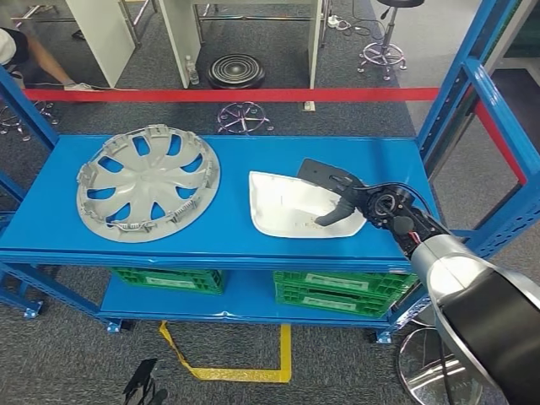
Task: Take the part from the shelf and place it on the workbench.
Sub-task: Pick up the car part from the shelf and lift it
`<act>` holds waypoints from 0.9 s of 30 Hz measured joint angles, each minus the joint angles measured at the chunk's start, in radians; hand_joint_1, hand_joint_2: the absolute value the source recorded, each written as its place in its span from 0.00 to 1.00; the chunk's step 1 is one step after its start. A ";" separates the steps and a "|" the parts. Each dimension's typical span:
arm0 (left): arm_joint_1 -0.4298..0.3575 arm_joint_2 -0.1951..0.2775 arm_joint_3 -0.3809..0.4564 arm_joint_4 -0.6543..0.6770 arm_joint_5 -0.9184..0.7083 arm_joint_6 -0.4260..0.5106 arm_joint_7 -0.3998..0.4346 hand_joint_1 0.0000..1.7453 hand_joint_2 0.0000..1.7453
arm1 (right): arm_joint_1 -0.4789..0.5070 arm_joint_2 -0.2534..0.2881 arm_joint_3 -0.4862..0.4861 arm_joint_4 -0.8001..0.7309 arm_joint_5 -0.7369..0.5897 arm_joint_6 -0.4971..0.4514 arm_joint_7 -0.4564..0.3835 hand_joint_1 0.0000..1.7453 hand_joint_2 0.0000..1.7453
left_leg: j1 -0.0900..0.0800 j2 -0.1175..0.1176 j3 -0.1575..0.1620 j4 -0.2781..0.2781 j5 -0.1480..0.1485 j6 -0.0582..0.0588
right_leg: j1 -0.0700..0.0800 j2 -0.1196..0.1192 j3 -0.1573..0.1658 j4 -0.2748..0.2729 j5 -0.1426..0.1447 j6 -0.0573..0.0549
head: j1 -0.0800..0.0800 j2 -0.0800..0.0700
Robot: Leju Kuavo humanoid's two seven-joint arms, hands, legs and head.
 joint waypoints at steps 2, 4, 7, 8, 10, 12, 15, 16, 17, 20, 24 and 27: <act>0.000 0.000 0.000 0.000 0.000 0.000 0.000 0.00 0.00 | 0.001 -0.001 0.000 0.000 -0.002 0.000 0.000 0.00 1.00 | 0.000 0.000 0.000 0.000 0.000 0.000 | 0.000 0.000 0.000 0.000 0.000 0.000 | 0.000 0.000; 0.000 0.000 0.000 0.000 0.000 -0.001 0.000 0.00 0.00 | 0.002 -0.002 0.000 0.000 -0.005 0.000 0.000 0.00 1.00 | 0.000 0.000 0.000 0.000 0.000 0.000 | 0.000 0.000 0.000 0.000 0.000 0.000 | 0.000 0.000; 0.000 0.000 0.000 0.000 0.000 -0.003 0.000 0.00 0.00 | 0.006 -0.004 0.000 0.000 -0.010 0.000 -0.002 0.00 1.00 | 0.000 0.000 0.000 0.000 0.000 0.000 | 0.000 0.000 0.000 0.000 0.000 0.000 | 0.000 0.000; 0.000 0.000 0.000 0.000 0.000 -0.003 0.000 0.00 0.00 | 0.007 -0.004 0.000 0.000 -0.012 -0.001 -0.003 0.00 1.00 | 0.000 0.000 0.000 0.000 0.000 0.000 | 0.000 0.000 0.000 0.000 0.000 0.000 | 0.000 0.000; 0.000 0.000 0.000 0.000 0.000 -0.003 0.000 0.00 0.00 | 0.010 -0.005 0.000 0.000 -0.014 -0.001 -0.007 0.00 1.00 | 0.000 0.000 0.000 0.000 0.000 0.000 | 0.000 0.000 0.000 0.000 0.000 0.000 | 0.000 0.000; 0.000 0.001 0.000 0.000 0.000 -0.003 0.000 0.00 0.00 | 0.014 -0.005 0.000 0.000 -0.015 -0.001 -0.009 0.00 1.00 | 0.000 0.000 0.000 0.000 0.000 0.000 | 0.000 0.000 0.000 0.000 0.000 0.000 | 0.000 0.000; 0.000 0.002 0.000 0.000 0.000 -0.003 0.000 0.00 0.00 | 0.018 -0.005 0.000 0.000 -0.020 -0.001 -0.010 0.00 1.00 | 0.000 0.000 0.000 0.000 0.000 0.000 | 0.000 0.000 0.000 0.000 0.000 0.000 | 0.000 0.000; 0.000 0.002 0.000 0.000 0.000 -0.003 0.000 0.00 0.00 | 0.018 -0.005 0.000 0.000 -0.021 -0.001 -0.010 0.00 1.00 | 0.000 0.000 0.000 0.000 0.000 0.000 | 0.000 0.000 0.000 0.000 0.000 0.000 | 0.000 0.000; 0.000 0.002 0.000 0.000 0.000 -0.003 0.000 0.00 0.00 | 0.019 -0.005 0.000 0.000 -0.024 -0.001 -0.011 0.00 1.00 | 0.000 0.000 0.000 0.000 0.000 0.000 | 0.000 0.000 0.000 0.000 0.000 0.000 | 0.000 0.000; 0.000 0.002 0.000 0.000 0.000 -0.003 0.000 0.00 0.00 | 0.023 -0.006 0.000 0.000 -0.032 0.000 -0.014 0.00 1.00 | 0.000 0.000 0.000 0.000 0.000 0.000 | 0.000 0.000 0.000 0.000 0.000 0.000 | 0.000 0.000; 0.000 0.002 0.000 0.000 0.000 -0.003 0.000 0.00 0.00 | 0.027 -0.006 0.000 0.000 -0.036 0.001 -0.017 0.00 1.00 | 0.000 0.000 0.000 0.000 0.000 0.000 | 0.000 0.000 0.000 0.000 0.000 0.000 | 0.000 0.000; 0.000 0.002 0.000 0.000 0.000 -0.003 0.000 0.00 0.00 | 0.029 -0.006 0.000 0.000 -0.037 0.001 -0.017 0.00 1.00 | 0.000 0.000 0.000 0.000 0.000 0.000 | 0.000 0.000 0.000 0.000 0.000 0.000 | 0.000 0.000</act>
